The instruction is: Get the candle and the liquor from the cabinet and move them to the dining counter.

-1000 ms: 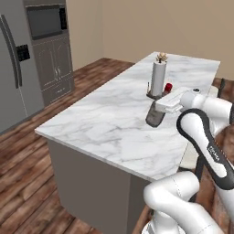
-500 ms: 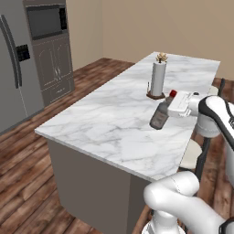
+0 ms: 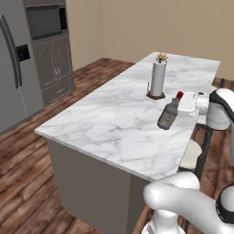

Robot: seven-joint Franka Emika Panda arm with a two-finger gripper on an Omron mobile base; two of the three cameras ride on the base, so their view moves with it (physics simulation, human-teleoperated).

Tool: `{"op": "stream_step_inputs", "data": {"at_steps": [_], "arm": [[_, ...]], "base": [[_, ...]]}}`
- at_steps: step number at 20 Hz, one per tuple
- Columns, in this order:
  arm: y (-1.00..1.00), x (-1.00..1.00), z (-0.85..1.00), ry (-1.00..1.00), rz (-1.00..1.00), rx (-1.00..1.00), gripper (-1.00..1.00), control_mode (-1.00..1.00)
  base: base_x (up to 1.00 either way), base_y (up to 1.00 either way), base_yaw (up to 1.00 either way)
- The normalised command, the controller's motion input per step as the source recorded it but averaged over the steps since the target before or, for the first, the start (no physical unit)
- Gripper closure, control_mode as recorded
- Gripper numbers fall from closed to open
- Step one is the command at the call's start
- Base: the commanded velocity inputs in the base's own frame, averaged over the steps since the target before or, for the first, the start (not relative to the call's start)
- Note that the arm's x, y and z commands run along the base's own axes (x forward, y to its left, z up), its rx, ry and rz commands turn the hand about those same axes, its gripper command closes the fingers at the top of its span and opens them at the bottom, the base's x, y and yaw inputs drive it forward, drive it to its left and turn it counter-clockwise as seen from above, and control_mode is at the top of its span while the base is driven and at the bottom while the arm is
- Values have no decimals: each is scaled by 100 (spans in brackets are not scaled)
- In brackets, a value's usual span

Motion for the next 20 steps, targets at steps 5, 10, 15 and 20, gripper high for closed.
{"op": "stream_step_inputs", "data": {"at_steps": [5, 10, 15, 20], "arm": [[-11, 17, -22, 0, 1, -7, 100, -100], [-2, 19, -12, 0, 0, -10, 100, -100], [0, 19, -18, 1, 0, -10, 100, -100], [0, 24, -21, 2, 0, -8, 100, -100]], "base": [[0, 0, 0], [0, 0, 0], [0, 0, 0], [0, 0, 0]]}}
